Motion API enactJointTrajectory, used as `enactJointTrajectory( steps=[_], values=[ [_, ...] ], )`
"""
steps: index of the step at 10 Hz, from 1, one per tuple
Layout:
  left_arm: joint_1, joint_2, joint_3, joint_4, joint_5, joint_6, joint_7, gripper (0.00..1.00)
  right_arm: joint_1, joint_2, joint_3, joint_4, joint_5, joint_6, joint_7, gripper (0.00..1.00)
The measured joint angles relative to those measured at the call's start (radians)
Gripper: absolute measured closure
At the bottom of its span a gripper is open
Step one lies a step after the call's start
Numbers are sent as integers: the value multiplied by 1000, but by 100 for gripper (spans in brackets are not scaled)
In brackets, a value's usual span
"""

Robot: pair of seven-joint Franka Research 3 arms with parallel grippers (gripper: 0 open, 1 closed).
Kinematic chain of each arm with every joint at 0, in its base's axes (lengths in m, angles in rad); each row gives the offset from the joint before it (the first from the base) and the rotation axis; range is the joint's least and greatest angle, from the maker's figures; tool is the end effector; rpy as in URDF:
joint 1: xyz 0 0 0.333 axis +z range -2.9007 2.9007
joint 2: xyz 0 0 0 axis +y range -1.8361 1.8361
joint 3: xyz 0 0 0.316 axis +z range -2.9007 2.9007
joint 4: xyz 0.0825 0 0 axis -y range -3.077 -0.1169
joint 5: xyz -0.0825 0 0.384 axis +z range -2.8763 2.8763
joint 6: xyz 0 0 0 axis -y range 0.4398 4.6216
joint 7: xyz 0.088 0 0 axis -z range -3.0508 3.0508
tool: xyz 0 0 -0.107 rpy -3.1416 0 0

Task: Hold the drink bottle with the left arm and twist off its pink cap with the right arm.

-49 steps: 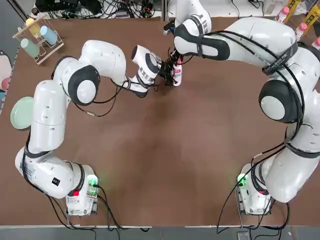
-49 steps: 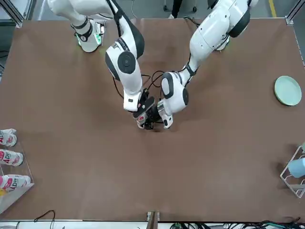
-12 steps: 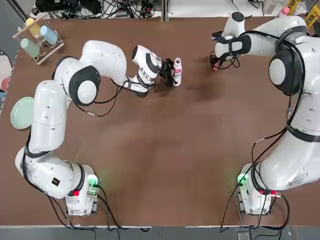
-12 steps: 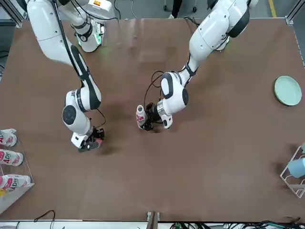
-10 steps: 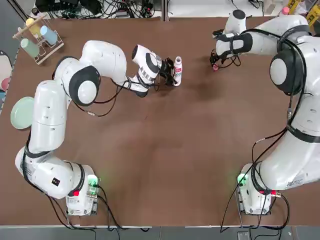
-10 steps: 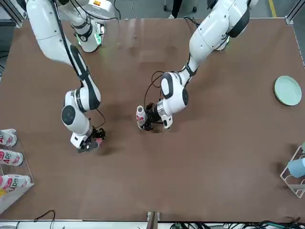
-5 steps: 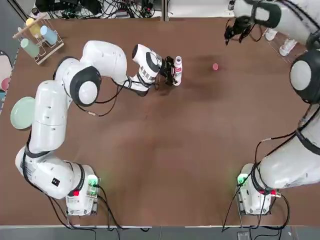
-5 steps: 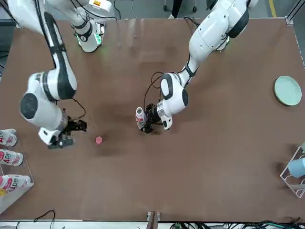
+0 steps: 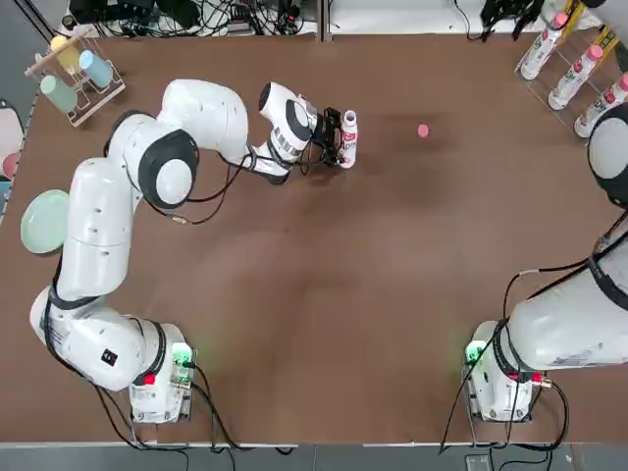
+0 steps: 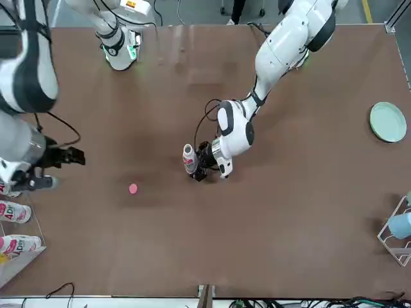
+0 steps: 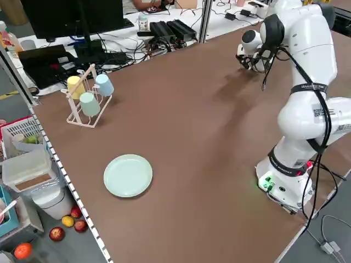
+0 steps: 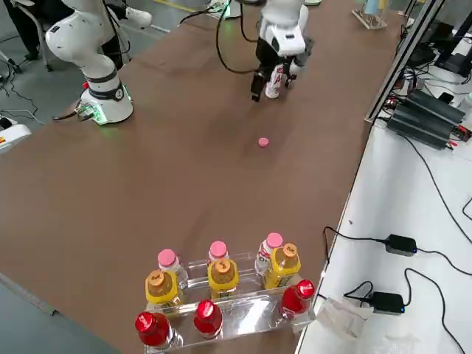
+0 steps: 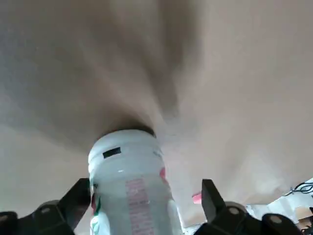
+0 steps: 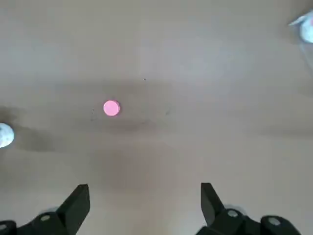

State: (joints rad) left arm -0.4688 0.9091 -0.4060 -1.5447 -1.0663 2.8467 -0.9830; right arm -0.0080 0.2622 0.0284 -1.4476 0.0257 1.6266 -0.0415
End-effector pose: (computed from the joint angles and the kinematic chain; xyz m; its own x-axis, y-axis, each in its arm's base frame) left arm 0.5296 -0.4822 0.1586 0.2746 0.6767 -0.6831 0.9590 -0.1409 0.2460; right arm 0.6320 0.0134 0.5315 0.9949 0.0600 -0.0816 0.0572 -0.9977 -0.0362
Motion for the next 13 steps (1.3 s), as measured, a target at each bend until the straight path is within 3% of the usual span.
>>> enactJointTrajectory(
  steps=[3, 5, 9, 11, 13],
  values=[
    [6, -1, 15, 6, 61, -28, 6, 0, -6, -121, -7, 20, 0, -126, 0, 0],
    [7, -6, 49, 16, 160, -64, 8, 0, -6, -178, -4, 21, -1, -173, 0, 0],
    [5, -54, 186, 26, 465, -213, 8, 0, -78, -200, -33, 102, -23, -287, -2, 0],
    [3, -80, 263, 30, 658, -331, 11, 0, -85, -197, -34, 103, -97, -291, -3, 0],
    [5, -117, 331, 43, 834, -465, 45, 0, -80, -196, -25, 103, -91, -291, 19, 0]
  ],
)
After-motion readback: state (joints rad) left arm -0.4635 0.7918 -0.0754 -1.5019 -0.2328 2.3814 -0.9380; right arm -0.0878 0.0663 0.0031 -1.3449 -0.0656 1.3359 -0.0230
